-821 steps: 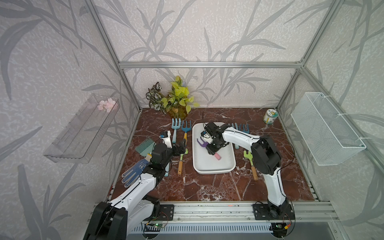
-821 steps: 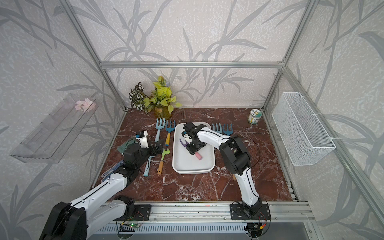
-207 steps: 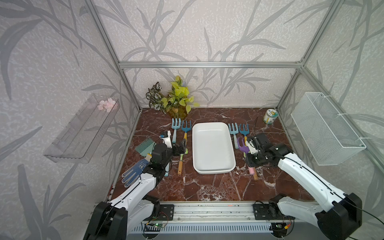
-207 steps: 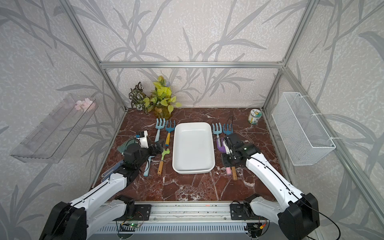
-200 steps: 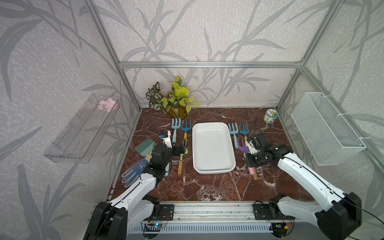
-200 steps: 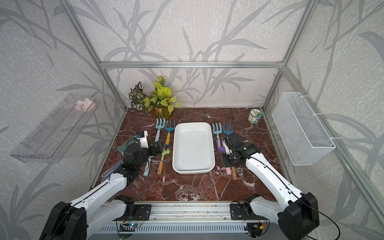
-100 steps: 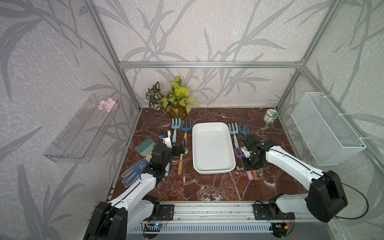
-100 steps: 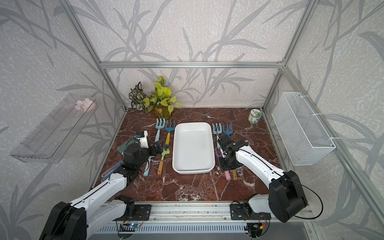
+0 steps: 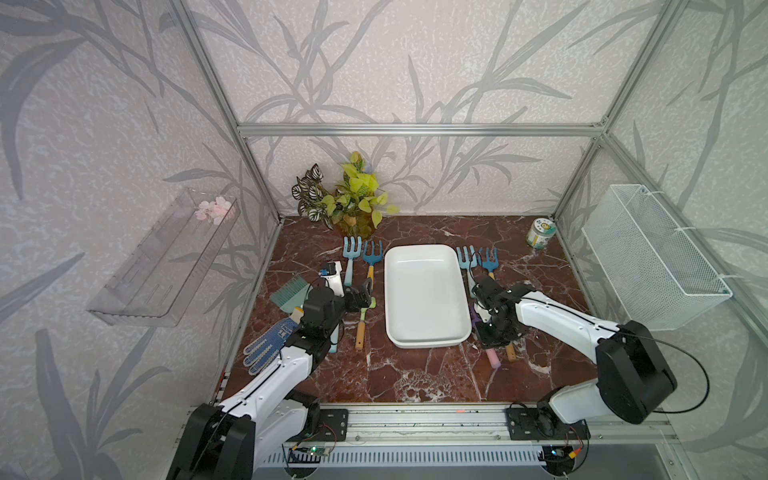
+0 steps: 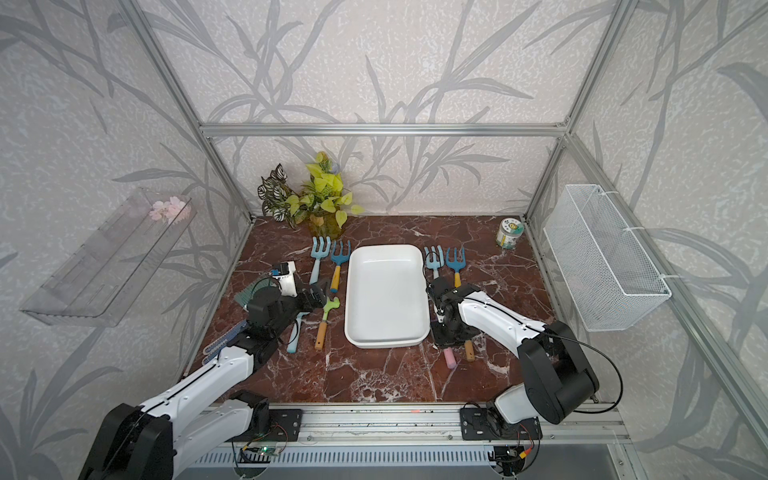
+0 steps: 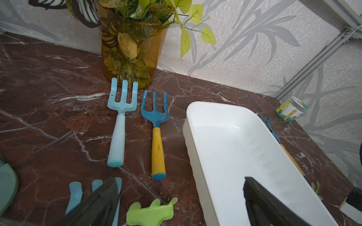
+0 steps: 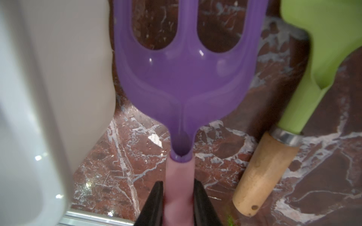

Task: Take the hand rake out of the storage box
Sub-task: Place the rake at the center of the board.

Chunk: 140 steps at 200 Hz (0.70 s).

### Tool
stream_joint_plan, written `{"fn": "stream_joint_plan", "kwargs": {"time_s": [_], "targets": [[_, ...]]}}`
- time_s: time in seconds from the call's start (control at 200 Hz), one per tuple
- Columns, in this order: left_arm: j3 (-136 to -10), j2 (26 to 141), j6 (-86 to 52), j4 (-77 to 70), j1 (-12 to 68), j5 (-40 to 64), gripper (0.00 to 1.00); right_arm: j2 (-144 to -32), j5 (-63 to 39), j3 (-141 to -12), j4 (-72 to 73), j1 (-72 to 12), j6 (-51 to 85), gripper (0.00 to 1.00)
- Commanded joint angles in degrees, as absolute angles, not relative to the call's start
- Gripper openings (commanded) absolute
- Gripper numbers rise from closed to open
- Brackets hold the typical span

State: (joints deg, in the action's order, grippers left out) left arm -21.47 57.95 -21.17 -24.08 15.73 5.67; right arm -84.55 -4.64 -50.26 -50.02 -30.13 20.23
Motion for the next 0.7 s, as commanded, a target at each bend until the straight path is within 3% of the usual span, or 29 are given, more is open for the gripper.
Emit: {"fn": "stream_joint_plan", "kwargs": {"time_s": [0.0,0.155,0.515,0.695], "targets": [[-21.8,57.32,-20.65,-25.05,15.56,5.9,1.0,-86.18,-5.52,-49.85,-47.42,-30.58,21.34,0.05],[-22.05,56.81,-20.68,-23.98,15.56,5.58,1.0,-88.4,-6.02,-49.76,-45.57,-30.62,21.63,0.14],[-28.06,59.33,-17.71,-12.48,15.47,0.31,1.0,-83.42,-0.93,-51.77,-48.51,-30.47,21.47,0.71],[-29.22,60.71,-12.92,-11.25,15.38,-9.51,1.0,-77.12,6.18,-54.46,-49.36,-29.43,19.97,0.81]]}}
